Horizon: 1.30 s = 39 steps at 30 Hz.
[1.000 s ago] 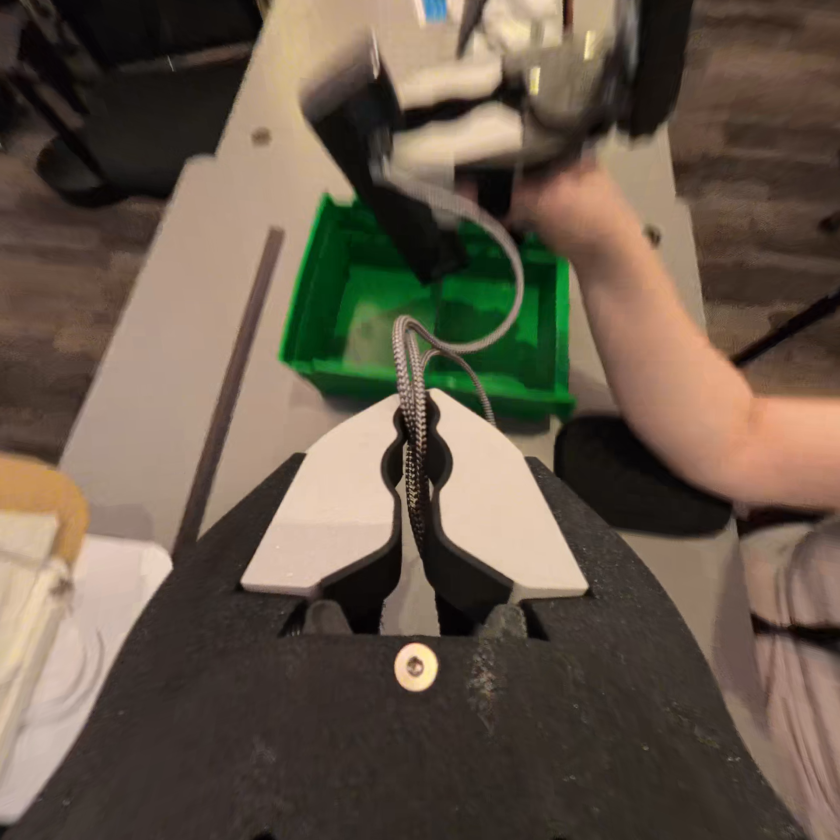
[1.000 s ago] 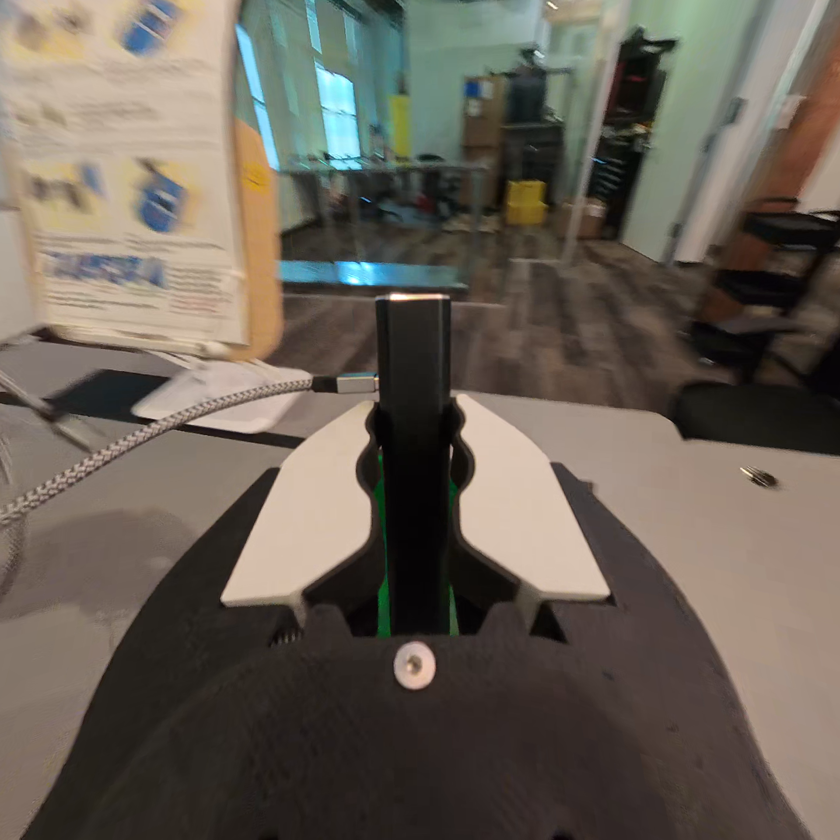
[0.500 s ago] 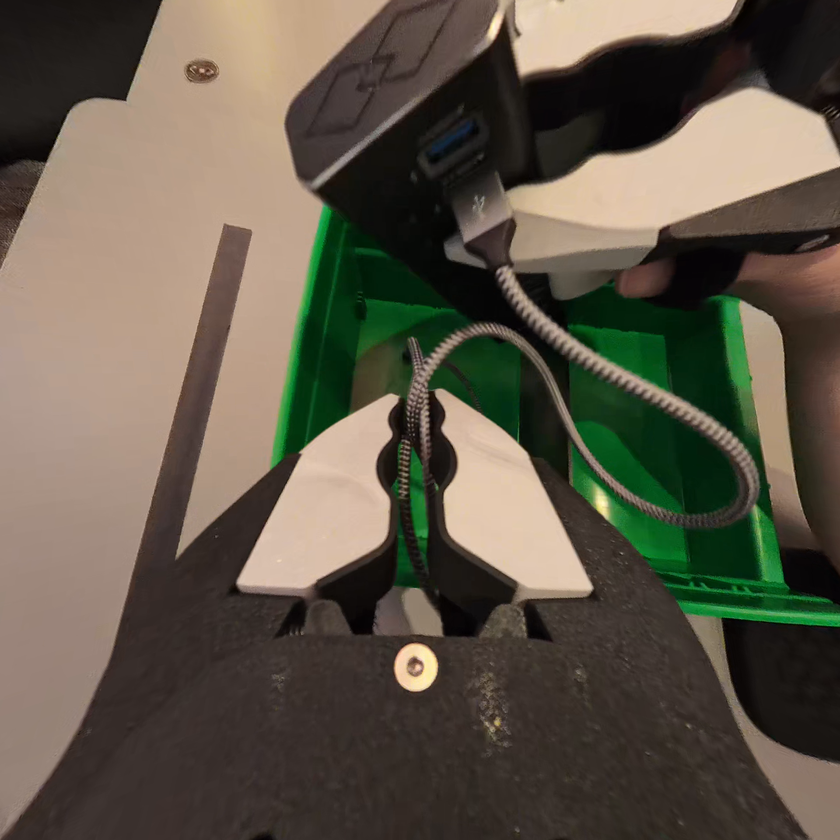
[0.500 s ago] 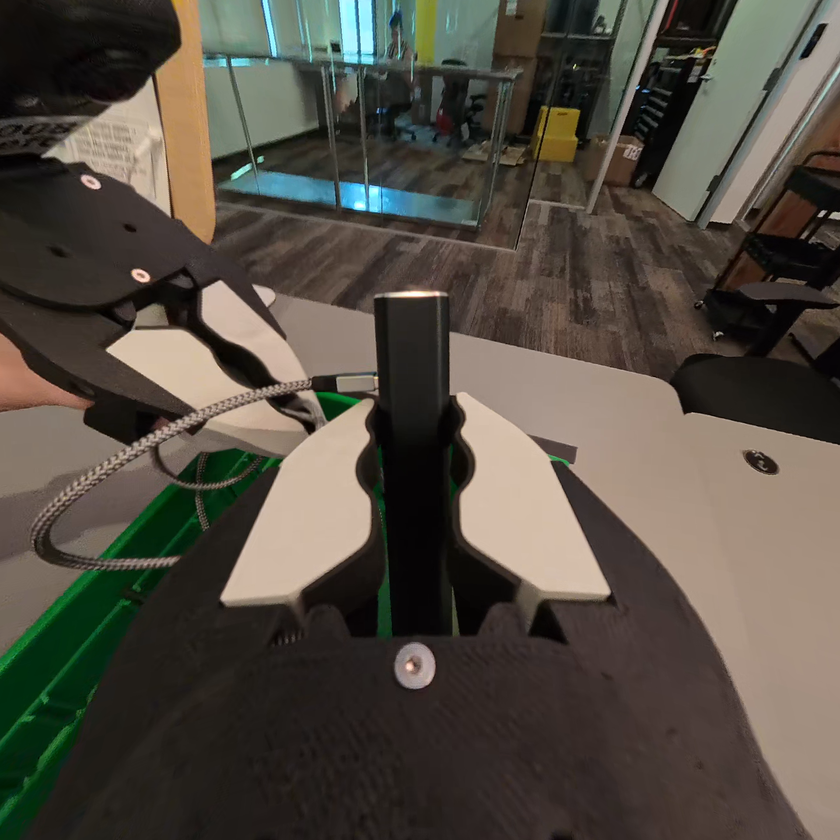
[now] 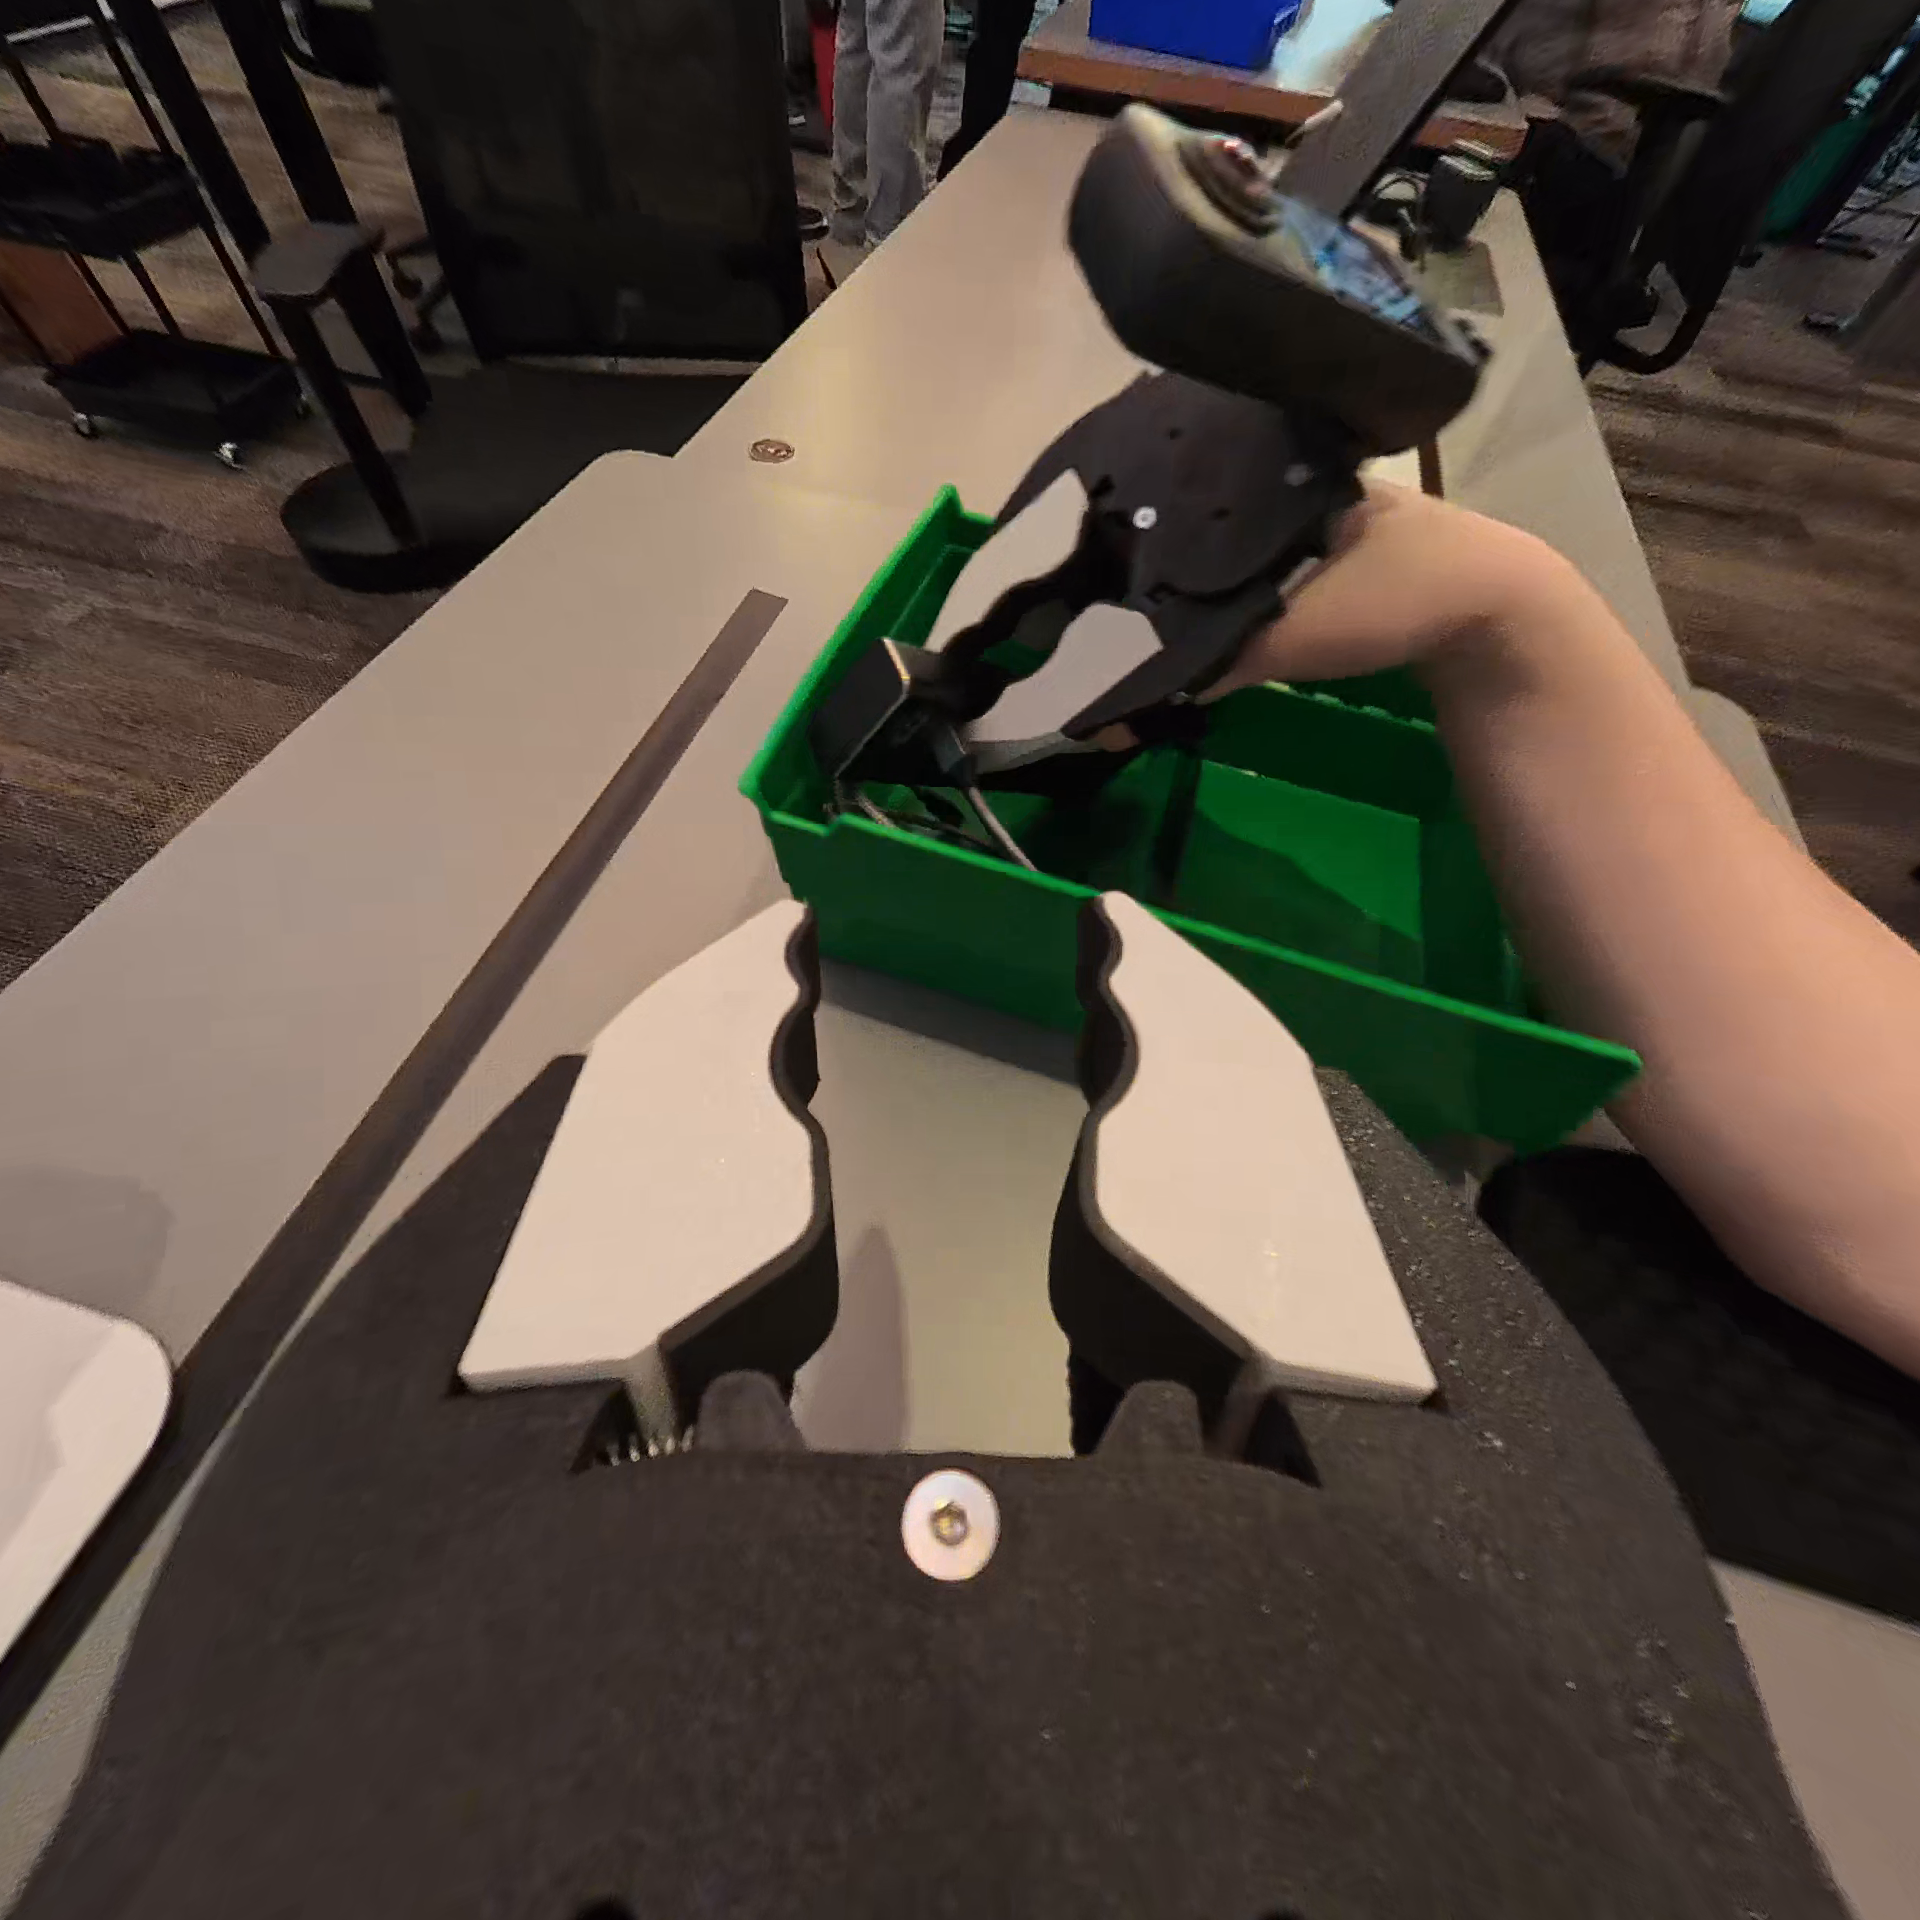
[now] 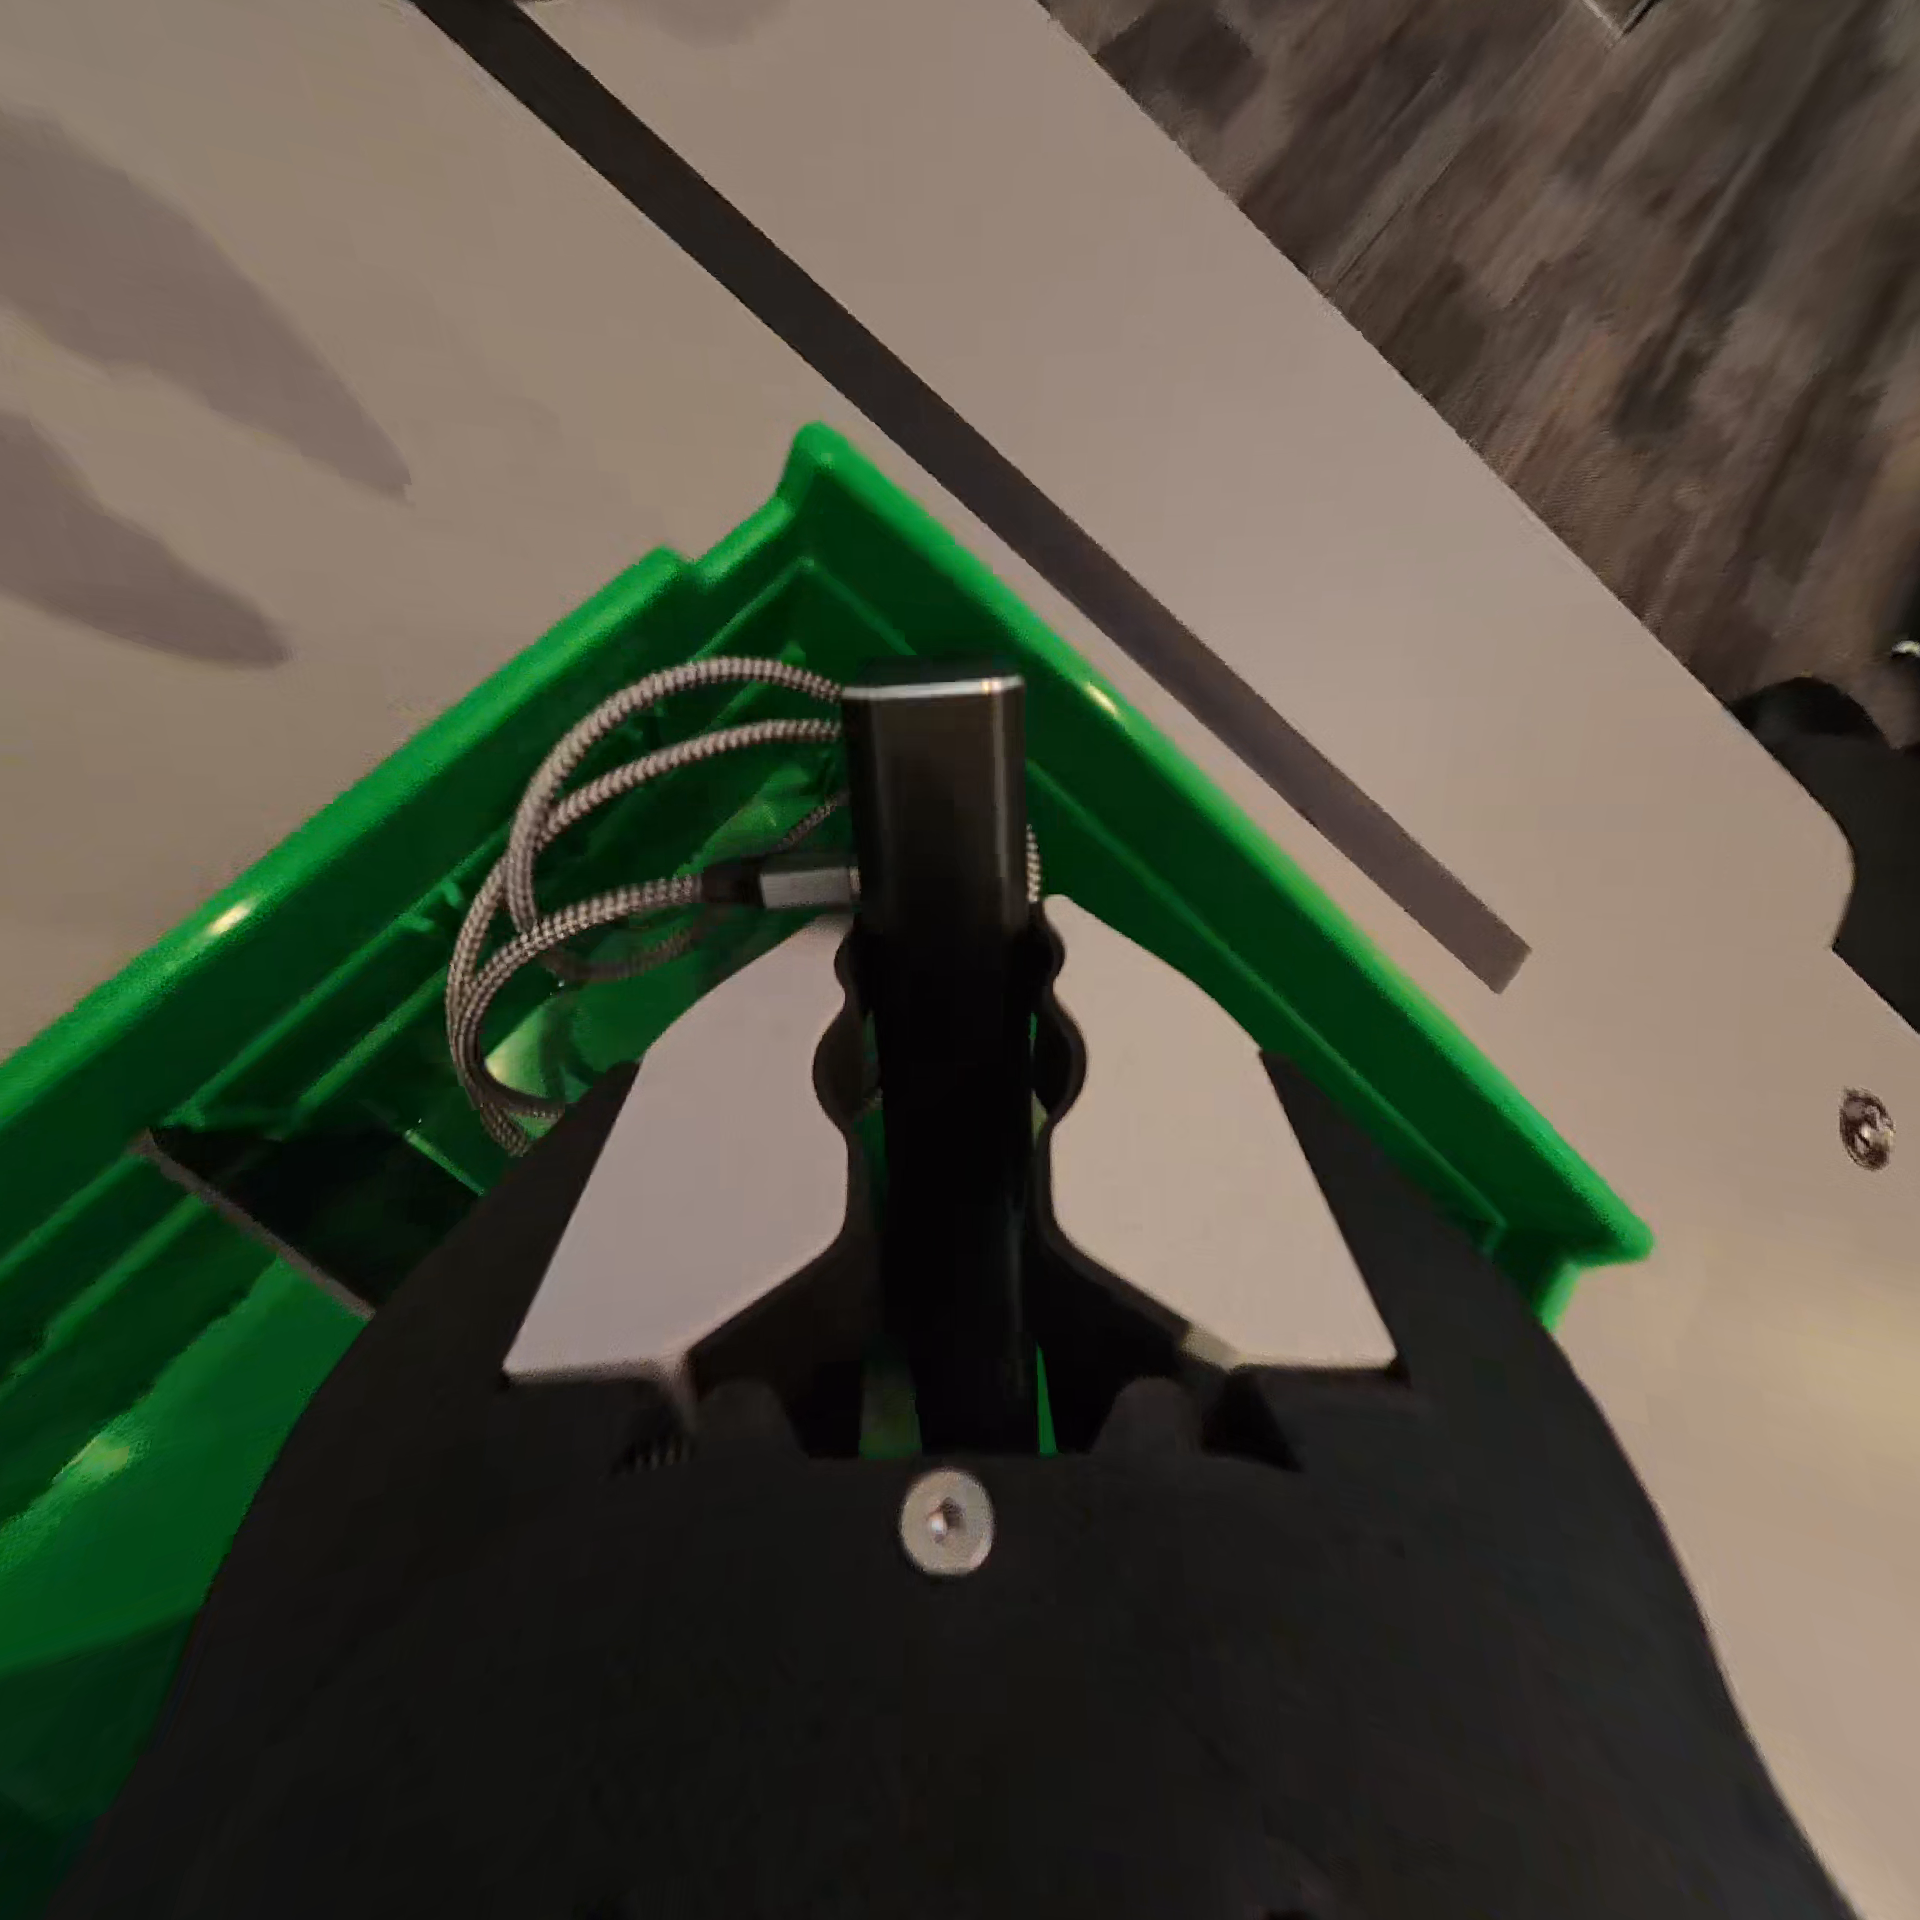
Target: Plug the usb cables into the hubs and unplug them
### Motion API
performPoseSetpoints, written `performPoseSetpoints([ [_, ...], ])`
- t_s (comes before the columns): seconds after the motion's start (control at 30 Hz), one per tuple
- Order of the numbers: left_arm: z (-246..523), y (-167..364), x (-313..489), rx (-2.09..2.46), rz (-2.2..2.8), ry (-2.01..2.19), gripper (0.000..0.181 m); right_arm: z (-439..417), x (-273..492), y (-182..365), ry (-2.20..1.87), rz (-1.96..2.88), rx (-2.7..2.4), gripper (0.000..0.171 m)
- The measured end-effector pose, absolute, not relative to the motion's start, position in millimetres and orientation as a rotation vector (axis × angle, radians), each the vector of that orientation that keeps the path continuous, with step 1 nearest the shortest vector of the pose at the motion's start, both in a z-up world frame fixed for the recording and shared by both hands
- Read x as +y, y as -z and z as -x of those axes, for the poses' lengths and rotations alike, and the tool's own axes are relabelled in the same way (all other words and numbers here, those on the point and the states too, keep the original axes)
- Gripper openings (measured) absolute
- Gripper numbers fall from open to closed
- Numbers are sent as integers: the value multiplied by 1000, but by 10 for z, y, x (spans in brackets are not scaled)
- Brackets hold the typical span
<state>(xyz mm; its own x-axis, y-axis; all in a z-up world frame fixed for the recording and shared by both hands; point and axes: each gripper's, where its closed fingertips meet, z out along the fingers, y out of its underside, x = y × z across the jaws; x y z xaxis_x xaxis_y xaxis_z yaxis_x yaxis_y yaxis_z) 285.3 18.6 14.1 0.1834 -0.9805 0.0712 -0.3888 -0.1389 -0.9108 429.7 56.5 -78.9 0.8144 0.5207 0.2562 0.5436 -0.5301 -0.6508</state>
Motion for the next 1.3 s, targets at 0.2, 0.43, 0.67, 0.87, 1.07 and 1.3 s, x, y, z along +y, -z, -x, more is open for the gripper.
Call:
performPoseSetpoints([
  [0.2,-2511,-287,-83,1323,1634,1049,46,-4254,584,863,128,2261,-867,32],
  [0.43,-2150,-636,-60,1249,1596,991,49,-4434,375,386,264,2207,-709,39],
  [0.67,-1528,-1314,-411,1056,1518,1029,53,-3303,45,-1525,-87,1464,-513,41],
  [0.87,-576,-1602,-584,794,1561,883,57,-1950,-454,-2051,-623,1136,-568,41],
  [1.07,810,-1559,-276,608,1813,373,61,-1462,-501,-1896,-622,1131,-666,38],
  [1.3,1839,-705,545,1006,1915,-183,57,-1655,-445,-1931,-657,1135,-628,38],
])
